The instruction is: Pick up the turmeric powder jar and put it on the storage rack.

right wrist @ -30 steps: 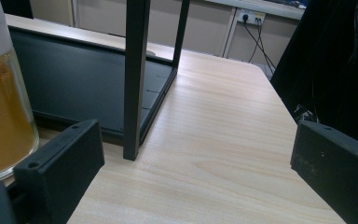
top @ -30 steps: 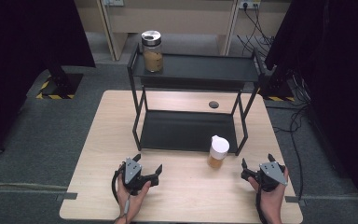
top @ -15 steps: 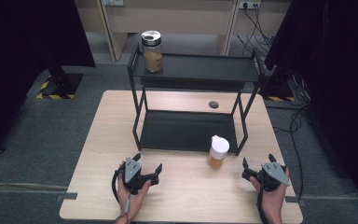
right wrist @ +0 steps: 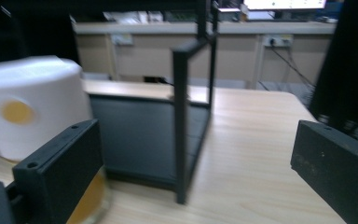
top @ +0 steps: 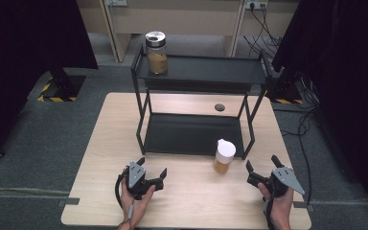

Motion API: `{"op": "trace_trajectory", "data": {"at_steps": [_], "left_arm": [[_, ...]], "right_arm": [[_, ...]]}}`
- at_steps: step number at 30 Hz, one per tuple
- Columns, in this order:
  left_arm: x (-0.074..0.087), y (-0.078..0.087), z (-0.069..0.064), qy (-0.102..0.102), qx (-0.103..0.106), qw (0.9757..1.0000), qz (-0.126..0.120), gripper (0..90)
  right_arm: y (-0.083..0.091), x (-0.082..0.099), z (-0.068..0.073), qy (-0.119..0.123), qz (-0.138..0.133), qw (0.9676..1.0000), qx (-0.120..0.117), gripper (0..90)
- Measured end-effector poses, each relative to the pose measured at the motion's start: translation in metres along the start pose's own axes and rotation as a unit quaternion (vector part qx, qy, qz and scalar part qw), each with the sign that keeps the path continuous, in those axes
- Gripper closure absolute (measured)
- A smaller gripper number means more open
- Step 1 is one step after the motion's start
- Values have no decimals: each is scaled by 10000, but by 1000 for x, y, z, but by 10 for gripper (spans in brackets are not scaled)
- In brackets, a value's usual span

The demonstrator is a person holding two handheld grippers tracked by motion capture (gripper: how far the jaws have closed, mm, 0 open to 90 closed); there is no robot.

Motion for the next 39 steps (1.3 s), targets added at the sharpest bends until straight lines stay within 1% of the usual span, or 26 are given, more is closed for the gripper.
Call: {"op": "trace_trajectory", "data": {"at_steps": [3,6,13,18,20,23,28,30,34,39], "left_arm": [[0,0,0,-21,-1,10000,3,40],[0,0,0,-24,-1,10000,5,40],[0,0,-1,-48,-3,10000,5,40],[0,0,-1,-61,2,10000,-1,40],[0,0,-1,-51,3,10000,-5,40],[0,1,-1,-35,10,10000,0,40],[0,0,-1,-53,14,10000,14,40],[0,0,0,-29,19,10000,19,40],[0,0,0,-16,26,10000,8,40],[-1,0,0,-46,34,10000,29,40]], "right_arm": [[2,-1,0,-102,-148,9996,-211,25],[2,-2,2,-128,-224,9989,-396,25],[-4,-3,10,15,-257,9963,-821,28],[-7,-5,16,224,-249,9940,-1036,33],[-9,-6,19,310,-254,9933,-1088,35],[-15,-9,22,357,-243,9919,-1191,38],[-28,-11,29,468,-136,9896,-1354,58],[-32,-11,34,559,-93,9891,-1358,63],[-41,-11,36,539,-59,9895,-1337,90],[-49,-11,39,472,-71,9909,-1258,156]]}}
Point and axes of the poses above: each handheld gripper's, and its own axes: y roughly backward along the jaws, x roughly out of its underside, z roughly to its left, the point moved 3 cm from there along -y, roughly forward along the jaws, and after that the axes turned 3 degrees about y, right-handed, at the moved point
